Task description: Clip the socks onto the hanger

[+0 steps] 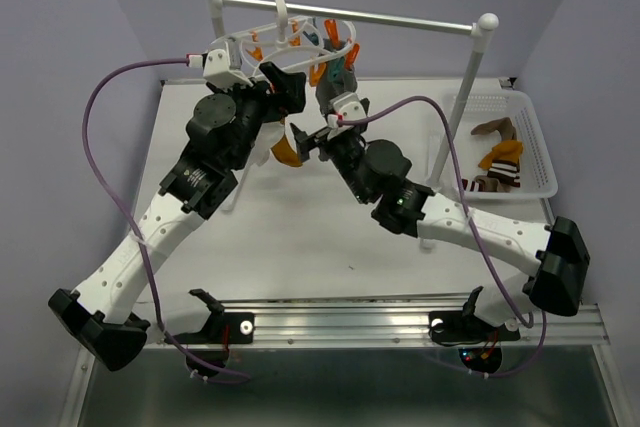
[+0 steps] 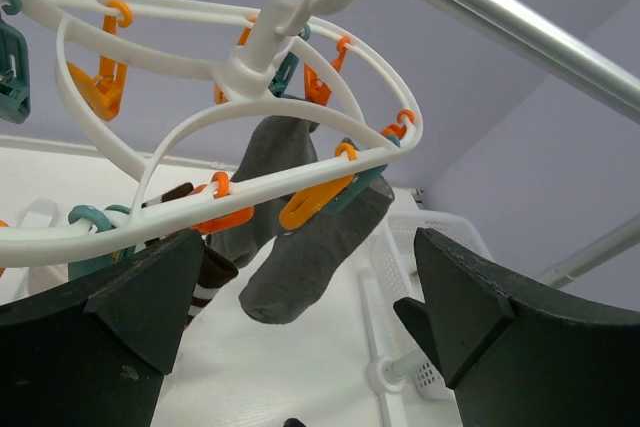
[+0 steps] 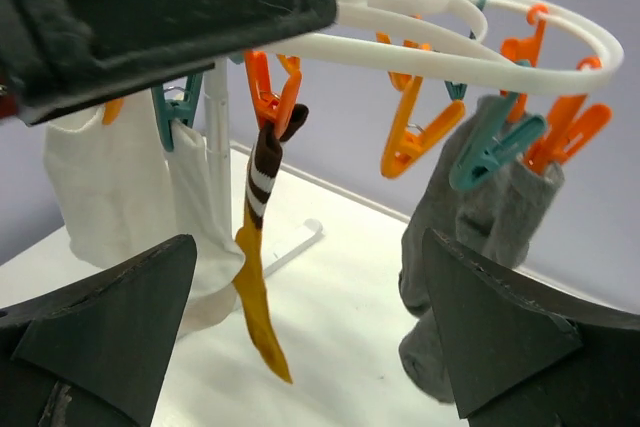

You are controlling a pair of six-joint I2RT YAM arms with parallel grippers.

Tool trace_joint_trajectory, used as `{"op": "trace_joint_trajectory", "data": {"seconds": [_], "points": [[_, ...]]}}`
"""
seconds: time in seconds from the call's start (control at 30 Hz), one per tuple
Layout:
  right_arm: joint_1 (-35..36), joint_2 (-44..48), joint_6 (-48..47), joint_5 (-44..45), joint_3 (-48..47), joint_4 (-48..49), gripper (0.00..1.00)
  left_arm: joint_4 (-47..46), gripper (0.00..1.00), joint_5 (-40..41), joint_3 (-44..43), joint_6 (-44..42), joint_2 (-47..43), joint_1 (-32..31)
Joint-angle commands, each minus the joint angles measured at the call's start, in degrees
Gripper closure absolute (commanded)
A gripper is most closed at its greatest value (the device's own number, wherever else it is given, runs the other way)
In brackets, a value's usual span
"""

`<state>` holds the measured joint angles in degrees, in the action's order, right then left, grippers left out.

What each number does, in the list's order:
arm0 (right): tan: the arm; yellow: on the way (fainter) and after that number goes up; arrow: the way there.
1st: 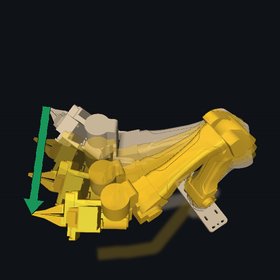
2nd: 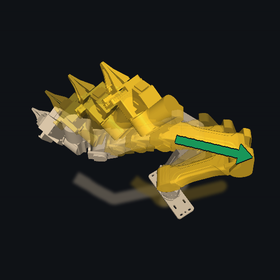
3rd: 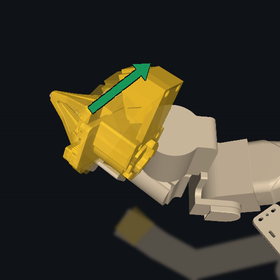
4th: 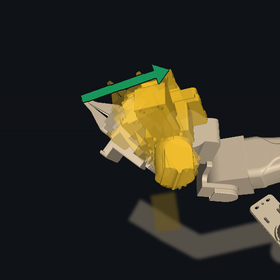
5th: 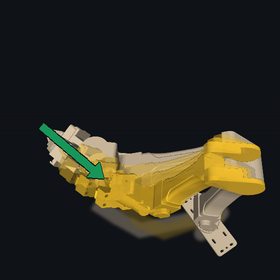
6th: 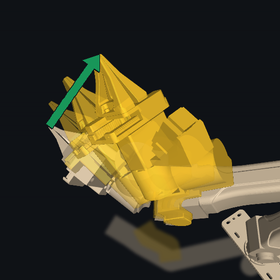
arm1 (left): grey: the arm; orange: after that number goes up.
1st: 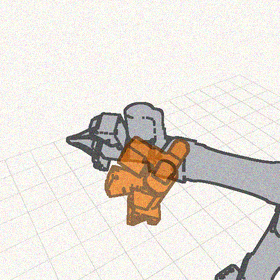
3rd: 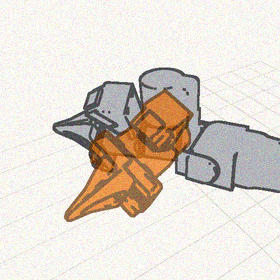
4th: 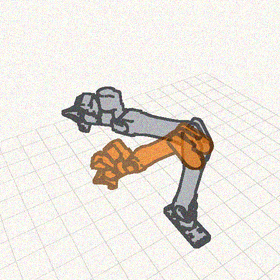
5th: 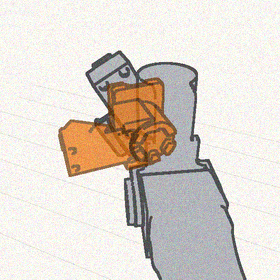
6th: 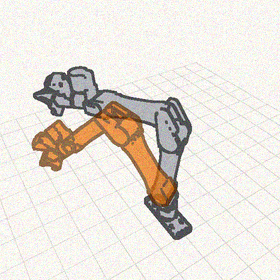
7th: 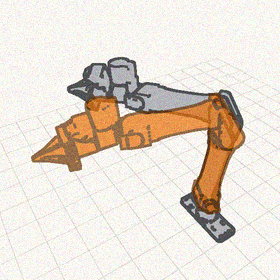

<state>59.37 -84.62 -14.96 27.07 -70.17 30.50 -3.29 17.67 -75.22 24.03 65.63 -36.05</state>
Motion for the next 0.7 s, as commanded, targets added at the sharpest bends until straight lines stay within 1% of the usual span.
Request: {"op": "trace_joint_trajectory", "data": {"seconds": [0.0, 0.03, 0.17, 0.2, 0.3, 0.33, 0.4, 0.43, 0.47, 0.57, 0.67], "points": [[0.57, 5.68, 5.54, 2.63, 0.74, -5.7, 0.0, -1.98, 0.01, -3.25, -0.72, -1.7, -3.04, -0.25], [0.57, 6.48, 6.86, 4.03, 1.0, -8.94, 0.0, -1.9, 0.01, -4.82, -0.54, -2.14, -3.31, -0.25], [0.57, 11.4, 12.49, 8.78, 3.81, -16.07, 0.0, -1.28, 0.01, -9.14, 0.33, -3.64, -5.67, -0.25], [0.57, 13.41, 14.76, 10.53, 4.6, -19.92, 0.0, -1.19, 0.01, -11.41, 0.69, -4.16, -6.21, -0.25], [0.57, 16.41, 20.82, 13.44, 5.92, -25.47, 0.0, -0.93, 0.01, -14.58, 2.71, -6.27, -8.67, -0.25], [0.57, 18.24, 22.24, 14.4, 7.14, -28.8, 0.0, 0.03, 0.01, -16.34, 3.15, -6.71, -9.28, -0.25], [0.57, 20.19, 25.4, 16.08, 9.16, -30.32, 0.0, 1.44, 0.01, -17.4, 4.11, -7.77, -10.86, -0.25], [0.57, 21.24, 26.03, 17.04, 10.39, -32.24, 0.0, 2.57, 0.01, -19.23, 4.38, -7.77, -11.48, -0.25], [0.57, 23.43, 26.56, 17.57, 13.1, -32.43, 0.0, 2.85, 0.01, -19.51, 5.25, -7.6, -12.79, -0.25], [0.57, 26.95, 29.11, 20.39, 16.2, -32.52, 0.0, 2.41, 0.01, -21.1, 7.1, -6.9, -15.34, -0.33], [0.57, 28.54, 30.07, 21.71, 18.14, -33.66, 0.0, 1.18, 0.01, -22.5, 8.16, -6.02, -16.06, -0.33]]}}
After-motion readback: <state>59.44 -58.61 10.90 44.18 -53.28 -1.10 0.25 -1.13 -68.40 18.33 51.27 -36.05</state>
